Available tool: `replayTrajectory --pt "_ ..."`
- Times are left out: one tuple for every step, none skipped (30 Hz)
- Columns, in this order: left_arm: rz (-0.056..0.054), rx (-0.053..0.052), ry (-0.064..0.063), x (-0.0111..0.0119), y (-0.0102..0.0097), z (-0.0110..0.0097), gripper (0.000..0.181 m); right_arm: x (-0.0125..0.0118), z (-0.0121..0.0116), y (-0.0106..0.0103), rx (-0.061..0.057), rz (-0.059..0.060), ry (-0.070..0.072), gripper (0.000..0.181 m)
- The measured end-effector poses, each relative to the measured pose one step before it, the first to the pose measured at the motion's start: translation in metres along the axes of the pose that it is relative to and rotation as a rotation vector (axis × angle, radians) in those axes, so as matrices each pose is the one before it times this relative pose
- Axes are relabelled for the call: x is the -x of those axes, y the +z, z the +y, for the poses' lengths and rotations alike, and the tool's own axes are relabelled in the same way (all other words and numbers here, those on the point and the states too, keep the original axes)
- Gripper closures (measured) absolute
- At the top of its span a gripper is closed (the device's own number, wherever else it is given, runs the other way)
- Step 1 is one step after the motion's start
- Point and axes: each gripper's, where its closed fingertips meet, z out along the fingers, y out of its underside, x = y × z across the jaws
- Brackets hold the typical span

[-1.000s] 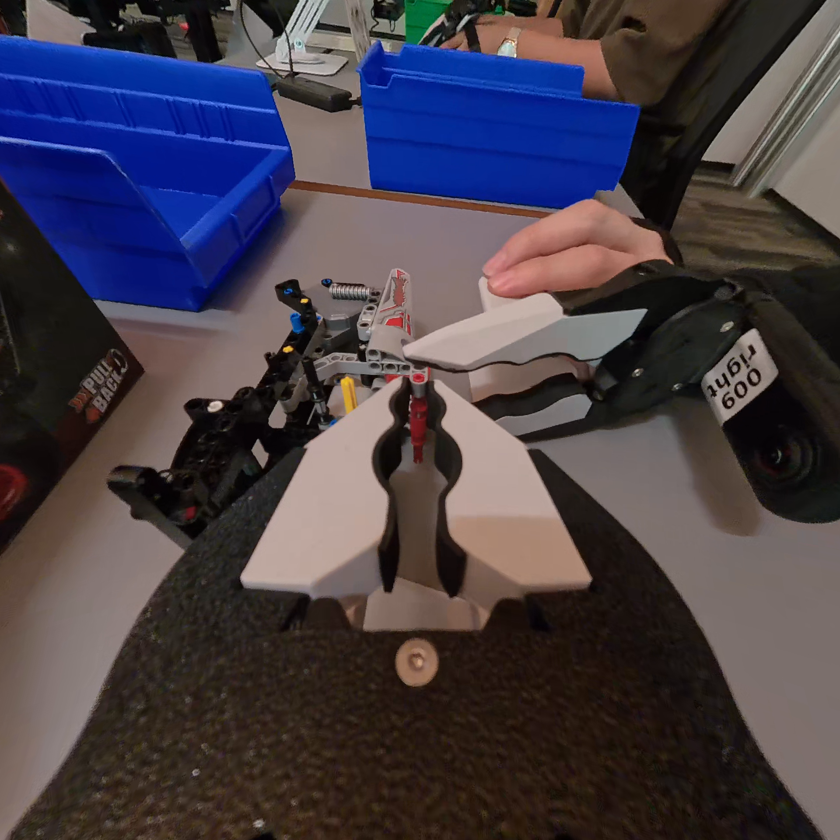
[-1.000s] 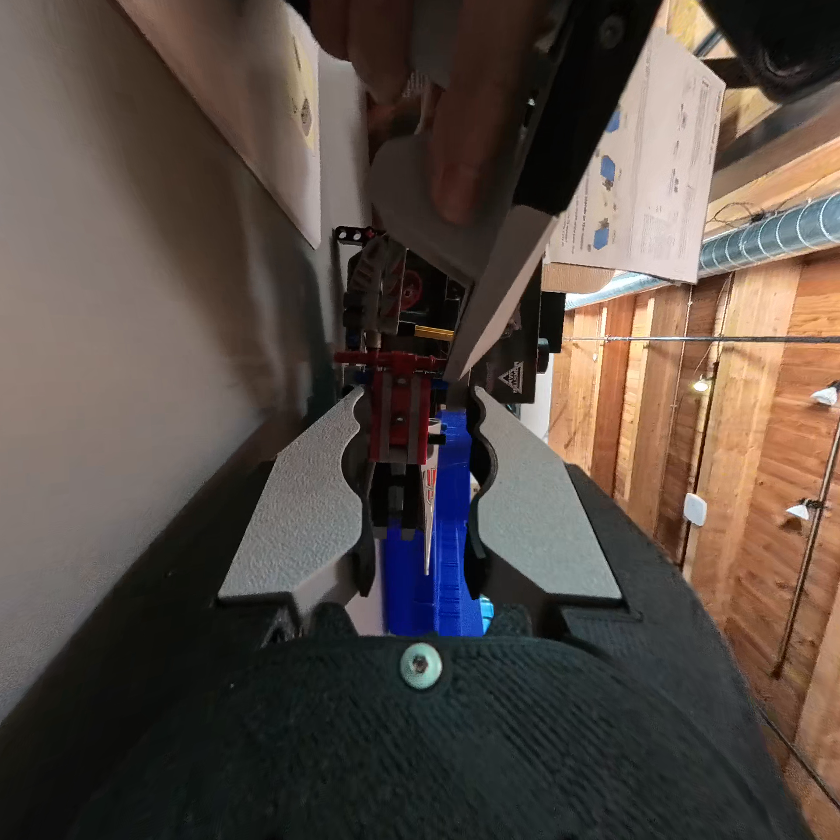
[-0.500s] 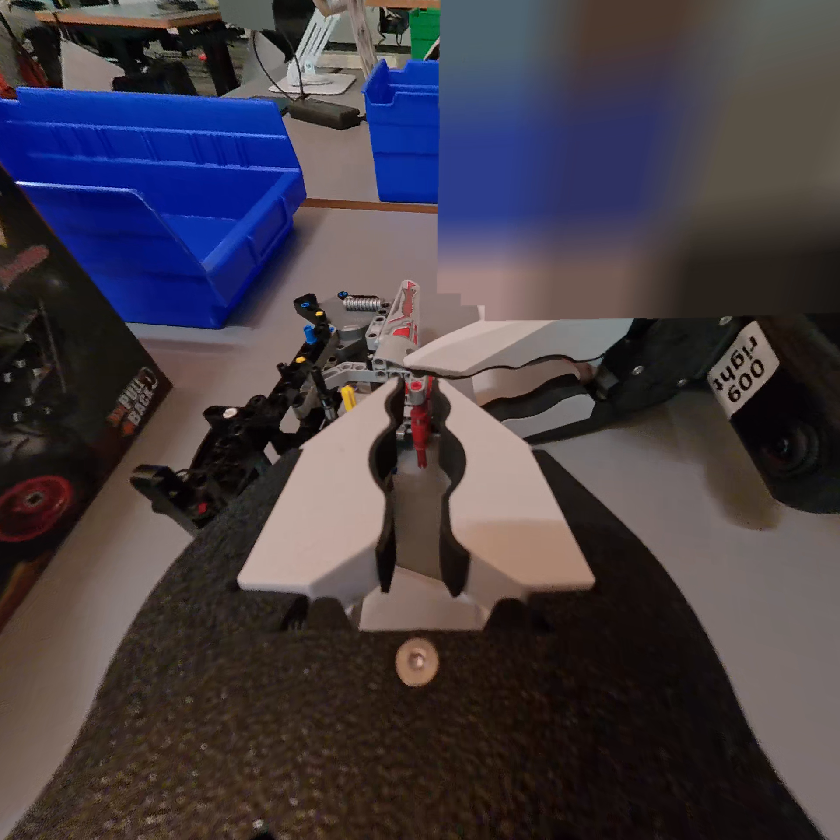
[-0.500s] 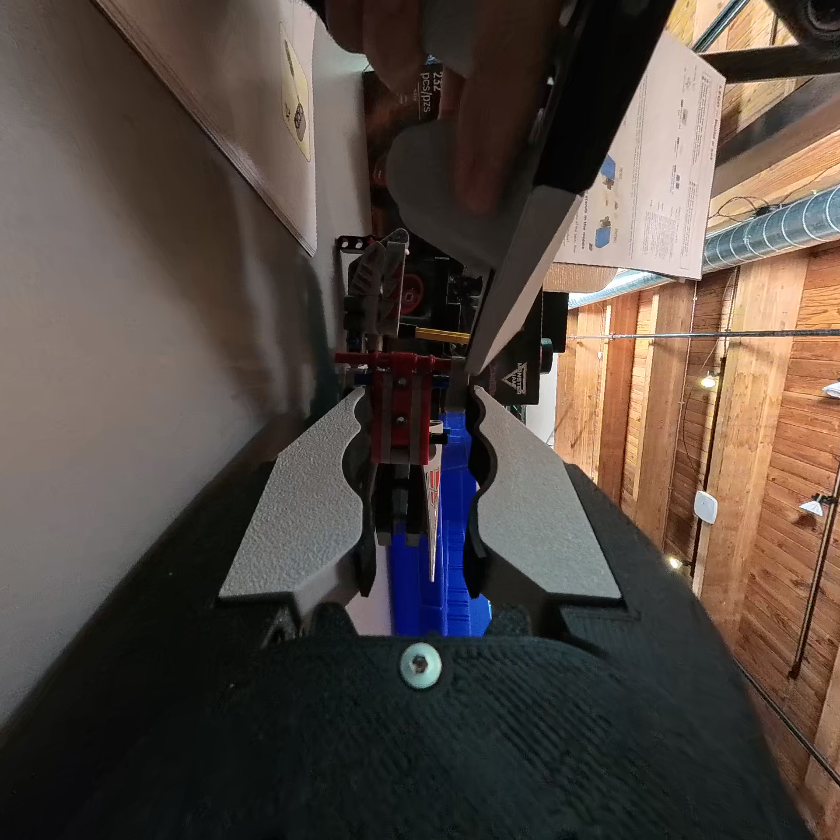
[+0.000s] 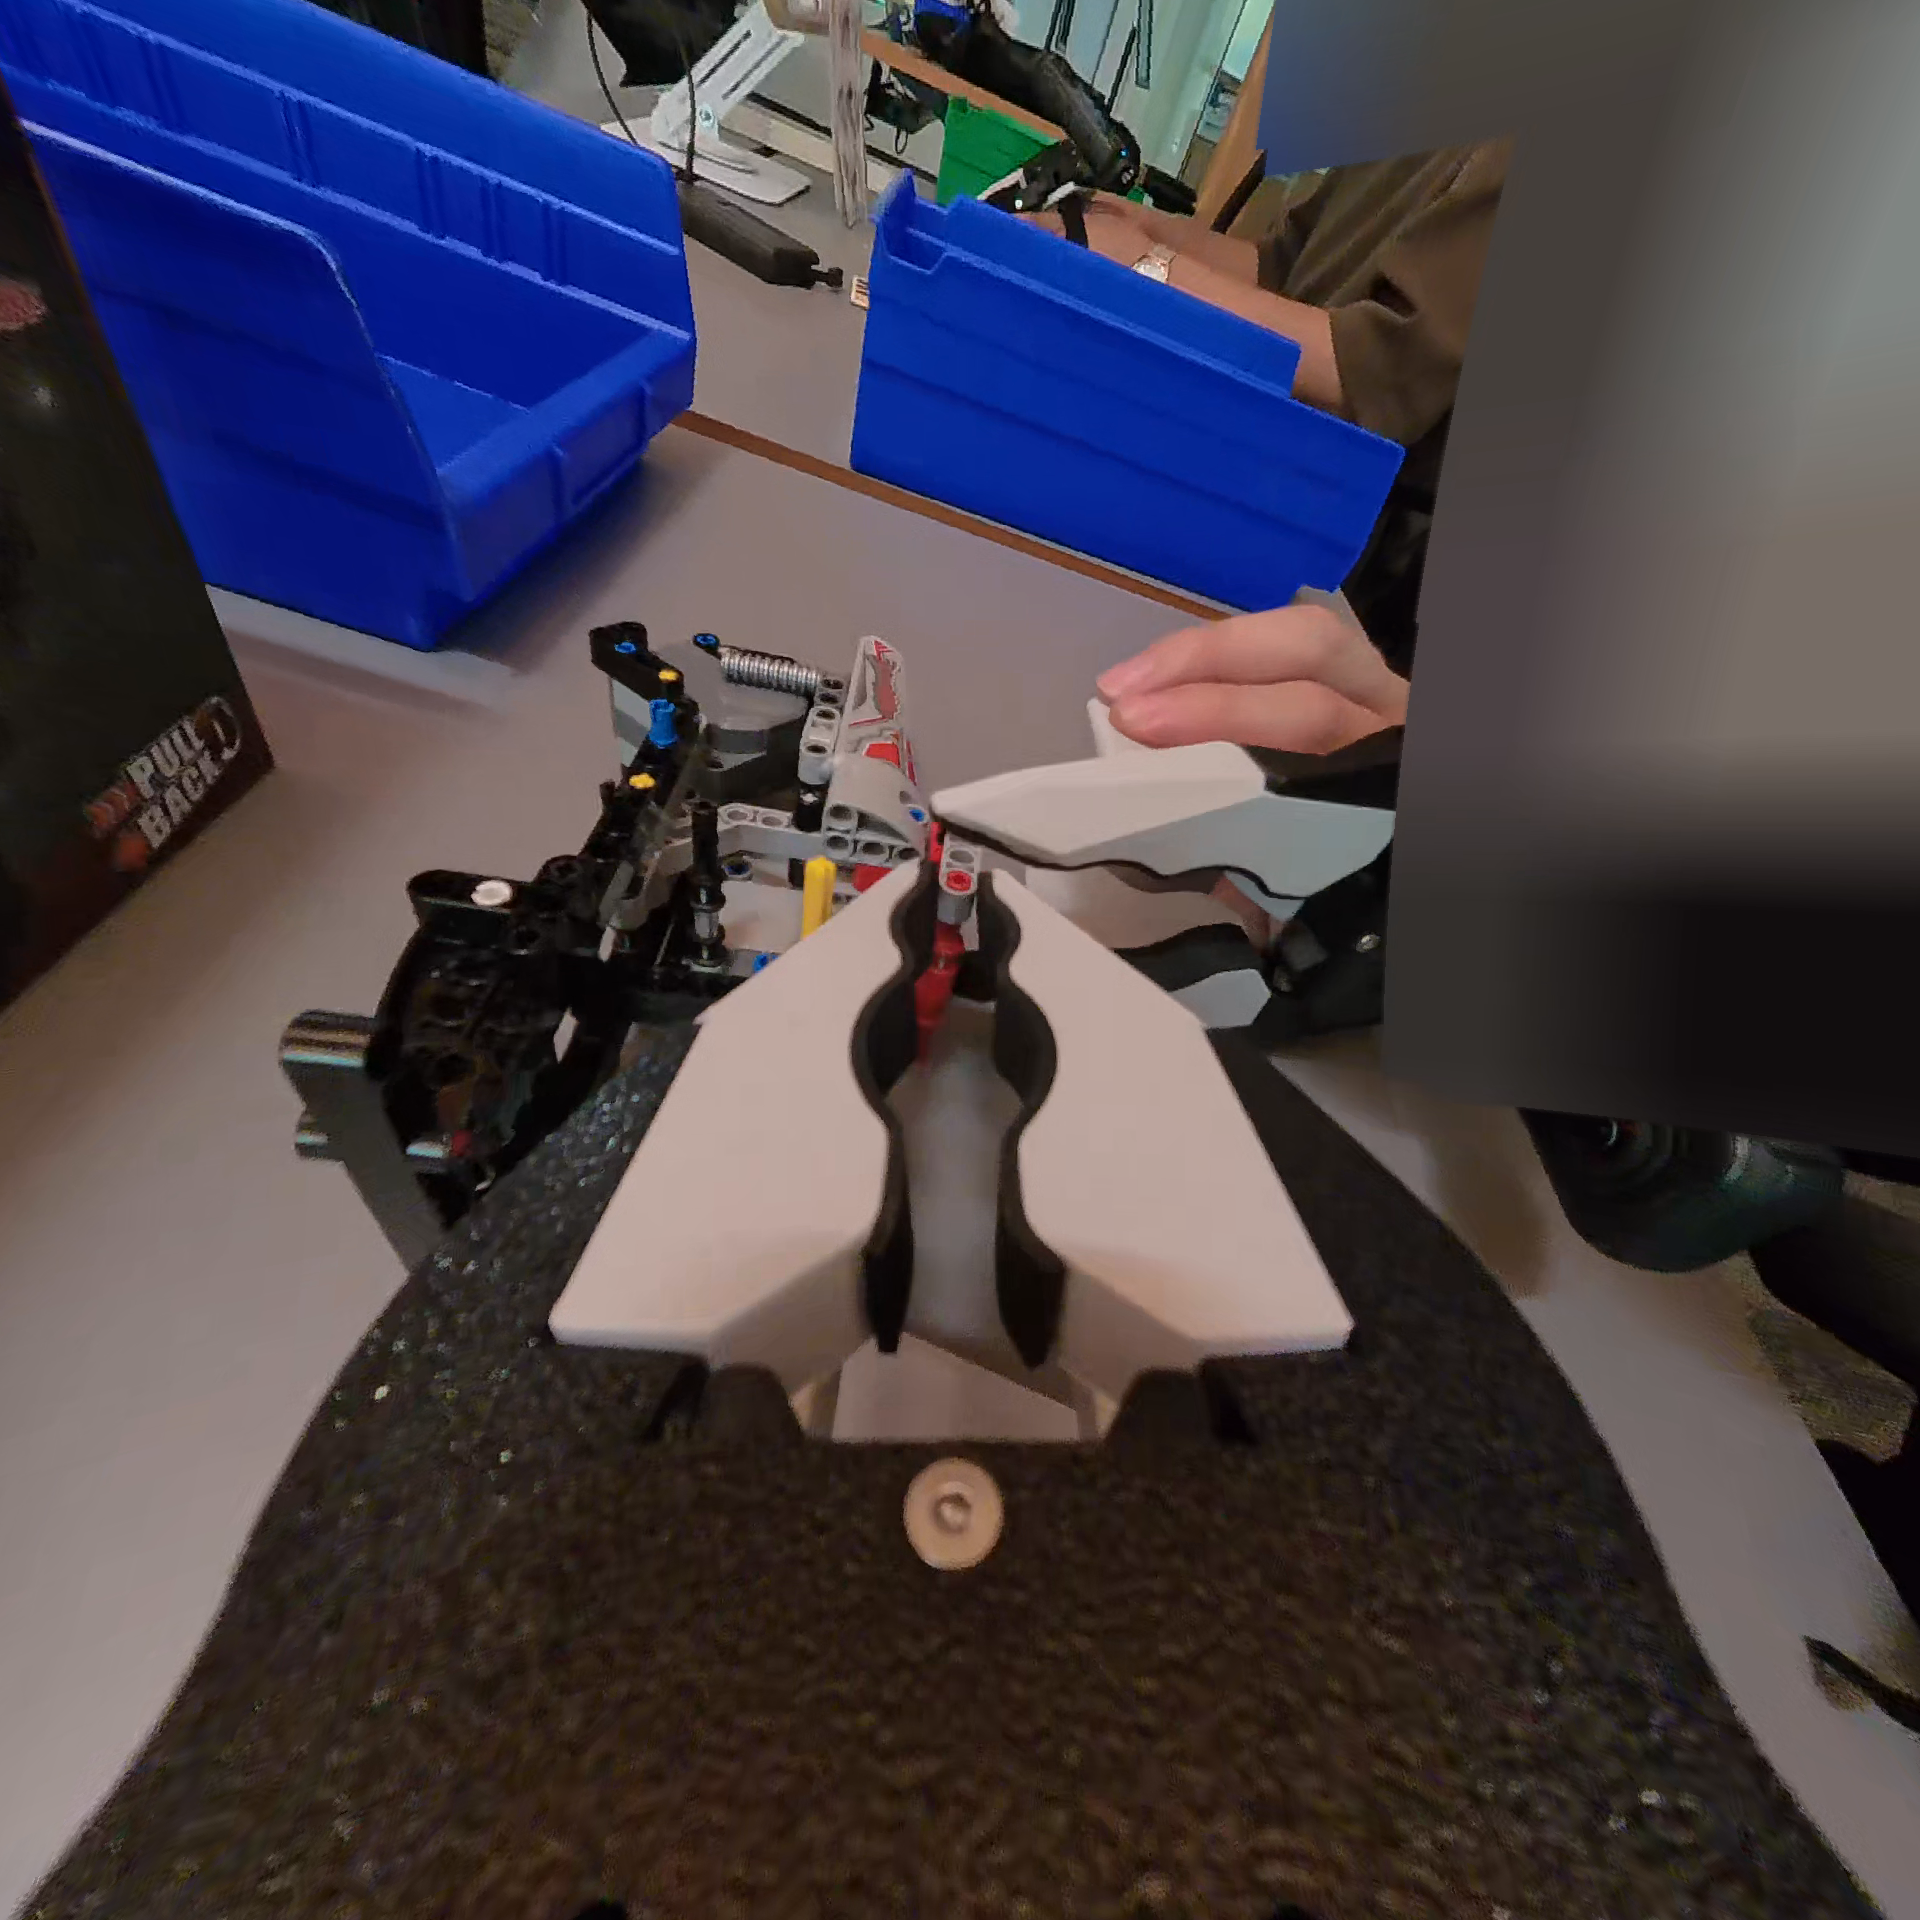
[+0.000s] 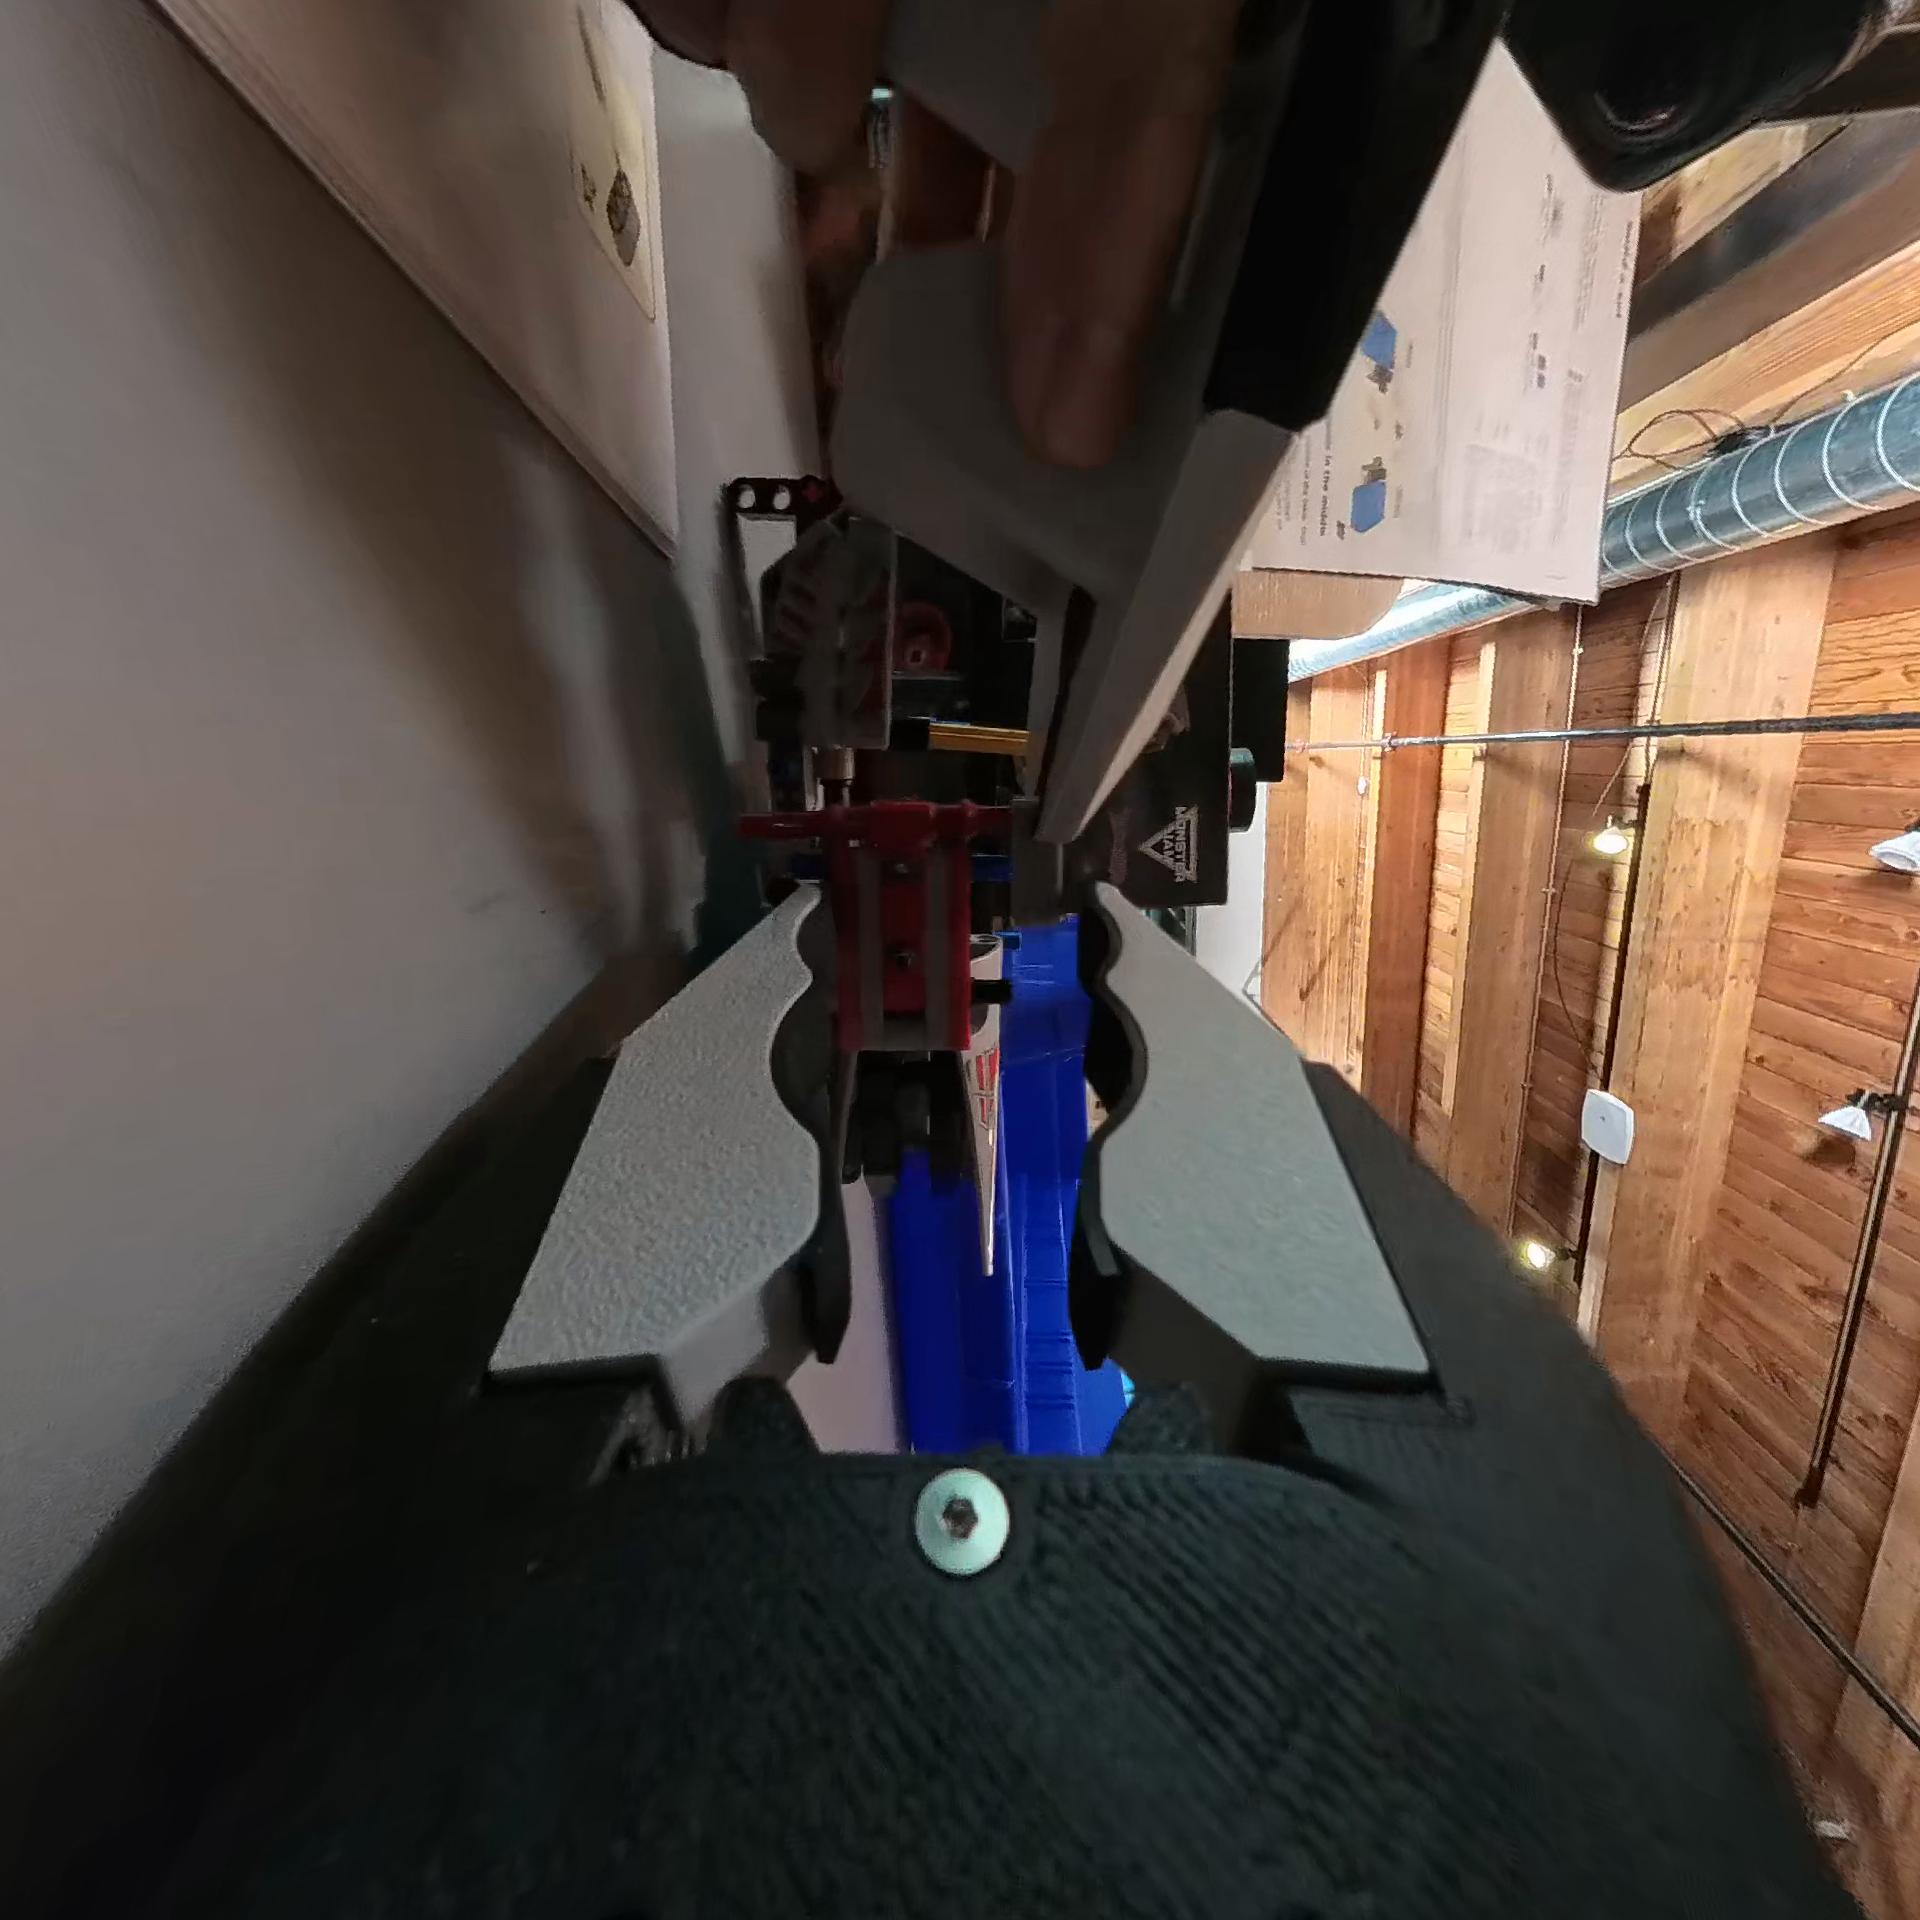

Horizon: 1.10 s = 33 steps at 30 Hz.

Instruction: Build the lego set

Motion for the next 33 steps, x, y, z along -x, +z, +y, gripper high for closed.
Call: replayTrajectory --pt "0.0027 0.0000 -0.0060 0.00022 -0.00021 -0.00061 0.177 0.00025 -0.00007 0.00007 -0.0001 -0.0031 -0.0054 0.140" --pt "-0.0008 0.0007 0.0014 0.00044 -0.00025 -0.00026 0.176 -0.00083 -0.00034 0.00018 0.0002 0.0023 -0.0017 0.140" --pt "-0.0031 -0.0024 0.0060 0.00028 0.00007 -0.00044 0.176 -0.00058 0.00034 0.00085 -0.0002 -0.0002 0.0068 0.141" --pt "-0.0014 -0.0002 0.0020 0.00024 0.00006 -0.00023 0.177 -0.00074 0.00056 0.00046 0.0004 -0.0001 0.0060 0.141" --pt "0.0015 0.0027 -0.0004 0.00021 0.00005 0.00026 0.176 -0.00049 0.00034 0.00009 0.0010 0.0000 0.0006 0.141" --pt "0.0023 0.0016 0.0003 0.00027 -0.00019 -0.00005 0.176 -0.00005 0.00003 0.00055 -0.0005 0.0000 0.0013 0.141" --pt "-0.0006 0.0002 0.0038 0.00023 -0.00006 -0.00003 0.176 -0.00043 -0.00005 0.00042 -0.0003 -0.0005 0.0033 0.142" --pt "-0.0035 0.0010 0.0121 0.00010 0.00014 -0.00007 0.176 -0.00014 0.00017 0.00009 0.0010 -0.0046 0.0092 0.142" --pt "-0.0062 -0.0006 0.0196 0.00005 0.00002 -0.00038 0.176 -0.00030 0.00036 0.00011 0.0043 -0.0075 0.0152 0.142" --pt "-0.0077 0.0029 0.0163 0.00023 0.00026 0.00008 0.176 -0.00051 0.00035 -0.00011 0.0044 -0.0045 0.0137 0.142" --pt "-0.0059 0.0035 0.0142 0.00020 0.00023 0.00025 0.176 0.00019 0.00060 -0.00011 0.0054 -0.0047 0.0091 0.142" --pt "-0.0031 -0.0004 0.0089 0.00028 0.00005 0.00024 0.176 0.00028 0.00055 0.00016 0.0065 -0.0025 0.0048 0.142" --pt "-0.0001 -0.0017 -0.0036 0.00021 0.00023 0.00058 0.176 0.00018 0.00025 0.00026 0.0050 -0.0013 0.0014 0.142" --pt "0.0031 -0.0015 -0.0090 0.00007 0.00011 0.00058 0.176 0.00029 -0.00004 0.00019 0.0050 -0.0036 -0.0009 0.142" --pt "0.0015 0.0004 -0.0032 -0.00003 -0.00006 0.00027 0.176 0.00057 0.00041 -0.00045 0.0025 -0.0037 0.0006 0.142" --pt "-0.0030 0.0029 0.0006 0.00011 -0.00005 0.00013 0.176 -0.00020 0.00021 0.00002 0.0033 -0.0033 0.0006 0.142" --pt "-0.0048 0.0024 0.0019 0.00000 -0.00008 -0.00002 0.176 0.00004 0.00029 -0.00022 0.0065 -0.0040 0.0017 0.142" --pt "-0.0036 -0.0004 0.0011 -0.00011 -0.00002 -0.00018 0.176 0.00003 0.00003 -0.00018 0.0044 -0.0054 0.0046 0.142" --pt "-0.0011 -0.0022 -0.0012 0.00014 -0.00007 0.00006 0.176 0.00010 0.00002 -0.00018 0.0017 -0.0044 0.0052 0.142" --pt "0.0021 -0.0026 -0.0071 0.00001 -0.00008 0.00015 0.176 0.00032 0.00031 0.00005 0.0019 -0.0048 0.0041 0.142" --pt "0.0050 -0.0035 -0.0095 -0.00007 0.00001 -0.00013 0.176 0.00039 -0.00001 -0.00005 0.0009 -0.0031 0.0034 0.143" --pt "0.0039 -0.0035 -0.0077 0.00009 0.00007 -0.00012 0.176 -0.00018 -0.00019 0.00009 -0.0017 -0.0012 0.0025 0.143" --pt "0.0026 -0.0009 -0.0058 -0.00009 -0.00008 0.00015 0.176 -0.00007 -0.00003 0.00014 0.0007 0.0005 0.0001 0.143" --pt "0.0004 0.0004 -0.0007 -0.00011 0.00009 0.00013 0.176 0.00014 -0.00001 -0.00012 0.0010 -0.0011 0.0007 0.143" --pt "-0.0021 -0.0002 0.0040 -0.00030 0.00005 0.00001 0.176 -0.00029 0.00006 -0.00006 -0.0003 0.0016 -0.0065 0.142" --pt "-0.0070 -0.0003 0.0089 -0.00003 0.00031 -0.00009 0.176 0.00132 -0.00030 -0.00097 0.0023 0.0080 -0.0205 0.142" --pt "-0.0095 0.0016 0.0133 -0.00004 0.00045 0.00004 0.176 0.00018 0.00025 -0.00021 0.0013 0.0145 -0.0249 0.142" --pt "-0.0054 -0.0003 0.0127 -0.00042 0.00025 -0.00012 0.176 0.00035 0.00082 0.00008 -0.0003 0.0091 -0.0141 0.142" --pt "-0.0041 -0.0017 0.0108 -0.00035 0.00014 -0.00038 0.176 -0.00029 0.00007 -0.00047 -0.0051 0.0015 0.0017 0.142" --pt "-0.0054 -0.0018 0.0151 -0.00036 -0.00002 -0.00036 0.176 -0.00030 -0.00011 -0.00060 -0.0024 0.0007 0.0023 0.142" --pt "-0.0091 -0.0032 0.0267 -0.00021 -0.00038 -0.00066 0.176 -0.00045 -0.00038 -0.00031 0.0023 -0.0014 -0.0004 0.142" --pt "-0.0122 -0.0047 0.0416 -0.00016 -0.00050 -0.00090 0.176 -0.00006 -0.00131 0.00036 0.0013 -0.0001 0.0044 0.142" --pt "-0.0145 -0.0032 0.0544 -0.00005 -0.00075 -0.00088 0.176 -0.00094 -0.00036 0.00054 -0.0003 0.0023 0.0030 0.142"
